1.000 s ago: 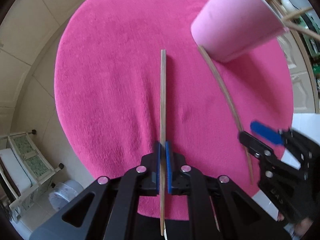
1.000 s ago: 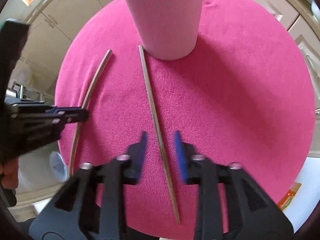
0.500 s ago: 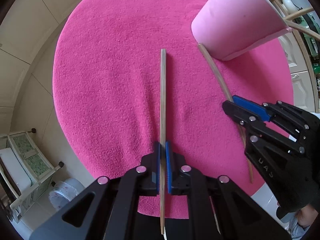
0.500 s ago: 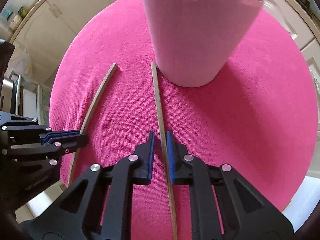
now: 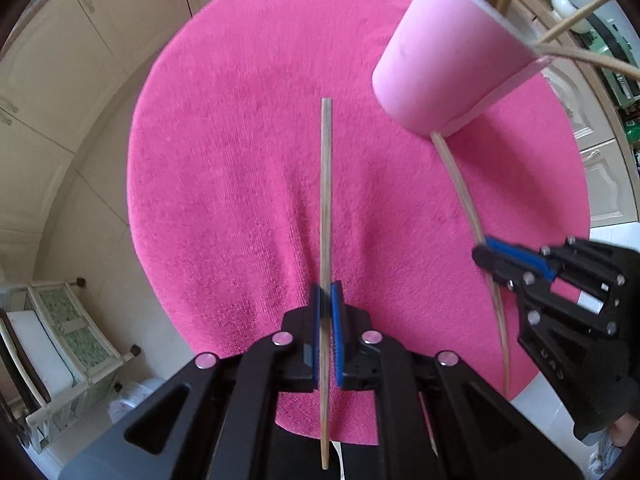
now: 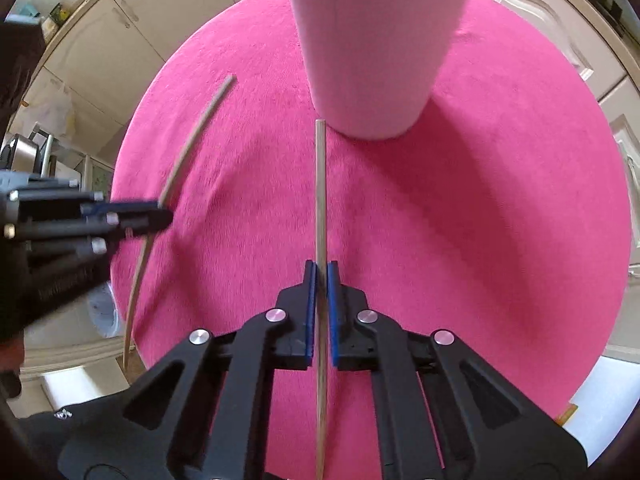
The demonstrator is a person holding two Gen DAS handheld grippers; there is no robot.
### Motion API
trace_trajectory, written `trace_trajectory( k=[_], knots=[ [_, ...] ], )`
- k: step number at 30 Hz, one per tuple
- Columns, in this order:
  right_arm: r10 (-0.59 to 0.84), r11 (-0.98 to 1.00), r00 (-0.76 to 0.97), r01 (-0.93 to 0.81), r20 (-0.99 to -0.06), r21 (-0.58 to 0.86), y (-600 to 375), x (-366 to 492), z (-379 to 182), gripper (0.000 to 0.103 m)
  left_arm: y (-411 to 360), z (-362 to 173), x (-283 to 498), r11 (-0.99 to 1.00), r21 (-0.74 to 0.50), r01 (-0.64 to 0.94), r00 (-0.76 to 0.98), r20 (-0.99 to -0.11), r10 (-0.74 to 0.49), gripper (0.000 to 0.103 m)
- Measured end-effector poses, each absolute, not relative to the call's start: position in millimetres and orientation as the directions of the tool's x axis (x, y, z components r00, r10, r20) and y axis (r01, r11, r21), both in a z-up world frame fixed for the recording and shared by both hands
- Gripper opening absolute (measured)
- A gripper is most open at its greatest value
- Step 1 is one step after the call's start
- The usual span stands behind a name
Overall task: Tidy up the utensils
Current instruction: 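Lift the chopsticks off the table with both grippers toward the cup, then raise both held chopsticks upright and lower them into the white cup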
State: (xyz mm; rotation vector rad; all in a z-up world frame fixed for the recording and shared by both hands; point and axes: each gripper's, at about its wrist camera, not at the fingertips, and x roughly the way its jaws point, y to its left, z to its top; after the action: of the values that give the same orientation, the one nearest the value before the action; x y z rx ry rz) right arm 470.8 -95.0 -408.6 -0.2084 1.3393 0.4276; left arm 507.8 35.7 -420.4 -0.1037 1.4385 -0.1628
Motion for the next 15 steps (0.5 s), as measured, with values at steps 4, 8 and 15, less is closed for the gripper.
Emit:
trace_trajectory(
  k=[4, 8, 15],
  knots=[
    [0.182, 0.917, 0.176, -0.384, -0.968, 0.103, -116.9, 459.6, -403.9, 0.006, 31.0, -406.0, 503.6, 0.985, -0.159, 0.071, 0.178, -0.969, -0.169, 0.006],
    [0.204, 0.932, 0.190, -0.339, -0.960, 0.130, -135.8, 451.2, -401.4, 0.006, 28.4, -393.9, 498.5, 0.983, -0.158, 0.091, 0.225, -0.958, -0.175, 0.006],
    [0.270, 0.950, 0.284, -0.234, -0.920, 0.207, -177.2, 459.1, -373.0, 0.006, 40.5, -363.8, 489.0, 0.979, -0.190, 0.074, 0.372, -0.905, -0.204, 0.006]
  ],
)
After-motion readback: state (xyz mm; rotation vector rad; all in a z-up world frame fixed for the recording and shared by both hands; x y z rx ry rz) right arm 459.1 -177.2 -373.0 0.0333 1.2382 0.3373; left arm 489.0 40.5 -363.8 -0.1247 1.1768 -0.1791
